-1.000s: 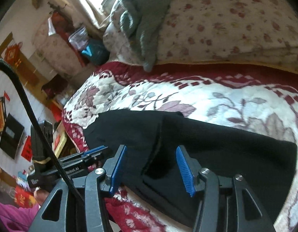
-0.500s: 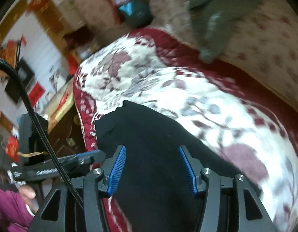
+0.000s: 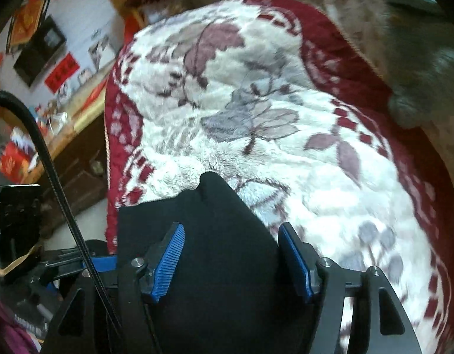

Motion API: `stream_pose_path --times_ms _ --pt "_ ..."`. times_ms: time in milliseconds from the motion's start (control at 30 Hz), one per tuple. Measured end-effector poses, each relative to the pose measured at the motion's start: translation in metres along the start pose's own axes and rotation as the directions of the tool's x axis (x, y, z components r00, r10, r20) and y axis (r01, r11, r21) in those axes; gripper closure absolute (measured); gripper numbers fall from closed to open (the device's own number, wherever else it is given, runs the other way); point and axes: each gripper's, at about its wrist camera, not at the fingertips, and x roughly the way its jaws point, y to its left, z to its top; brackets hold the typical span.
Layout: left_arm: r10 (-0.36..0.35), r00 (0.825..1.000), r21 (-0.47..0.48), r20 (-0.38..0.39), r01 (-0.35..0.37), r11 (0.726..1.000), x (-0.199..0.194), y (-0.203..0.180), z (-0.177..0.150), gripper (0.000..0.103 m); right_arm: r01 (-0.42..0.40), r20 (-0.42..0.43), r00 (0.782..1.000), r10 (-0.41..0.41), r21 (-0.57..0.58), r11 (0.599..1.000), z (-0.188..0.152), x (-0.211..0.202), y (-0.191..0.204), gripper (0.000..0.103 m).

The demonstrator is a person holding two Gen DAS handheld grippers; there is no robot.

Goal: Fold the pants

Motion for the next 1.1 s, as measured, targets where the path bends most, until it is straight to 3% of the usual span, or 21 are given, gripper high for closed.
stream_pose_path --times_ms 100,167,200,233,267,300,333,367,500,600,800,933,1100 --pt "0.014 1.000 0.006 0.019 -0.014 1.000 0.007 -0.003 0.000 0.029 -0.029 -0.034 0.999 0.029 -0.002 1.000 0.009 0.018 -0.004 0.041" --pt "0.017 0.999 0.022 0.041 -0.018 1.000 0.010 -0.006 -0.001 0.028 -0.052 -0.025 0.998 0.051 -0.028 0.998 0.011 0.025 0.000 0.052" --pt "0.018 0.999 0.041 0.043 -0.019 0.999 0.013 -0.007 -0.001 0.028 -0.021 -0.022 1.000 0.020 -0.059 0.998 0.010 0.027 0.003 0.060" --pt "0.015 0.999 0.062 0.046 -0.018 0.998 0.015 -0.009 0.000 0.035 -0.010 -0.015 1.000 0.009 -0.069 0.998 0.010 0.027 0.006 0.067" --pt "0.008 0.999 0.095 0.040 -0.012 0.995 0.016 -0.012 -0.001 0.058 -0.010 -0.007 1.000 0.010 -0.067 0.998 0.010 0.025 0.007 0.072" --pt "0.036 0.999 0.117 0.036 -0.040 0.992 0.017 -0.015 -0.002 0.063 -0.012 0.005 1.000 0.012 -0.063 0.998 0.009 0.020 0.007 0.084" --pt "0.042 0.998 0.127 0.047 -0.048 0.991 0.016 -0.016 -0.002 0.071 -0.014 0.023 1.000 0.015 -0.056 0.998 0.007 0.012 0.005 0.085" --pt "0.016 0.999 0.129 0.047 -0.022 0.991 0.013 -0.016 -0.002 0.085 -0.023 0.039 0.999 0.025 -0.047 0.999 0.006 0.005 0.004 0.087" --pt "-0.062 0.995 0.176 0.079 0.047 0.983 -0.009 -0.033 -0.003 0.086 -0.047 0.140 0.989 0.050 -0.021 0.999 -0.003 -0.039 0.005 0.088" --pt "-0.115 0.986 0.256 0.120 0.081 0.963 -0.031 -0.063 -0.010 0.086 -0.073 0.256 0.965 0.065 0.020 0.997 -0.017 -0.089 0.003 0.088" --pt "-0.234 0.964 0.451 0.123 0.156 0.879 -0.060 -0.134 -0.035 0.086 -0.123 0.448 0.892 0.065 0.103 0.987 -0.065 -0.180 -0.008 0.088" --pt "-0.297 0.953 0.552 0.051 0.221 0.804 -0.058 -0.181 -0.064 0.086 -0.121 0.547 0.837 0.004 0.177 0.977 -0.124 -0.232 -0.020 0.088" --pt "-0.307 0.948 0.658 -0.082 0.283 0.698 -0.031 -0.239 -0.118 0.086 -0.152 0.613 0.786 -0.085 0.324 0.934 -0.217 -0.272 -0.048 0.088"
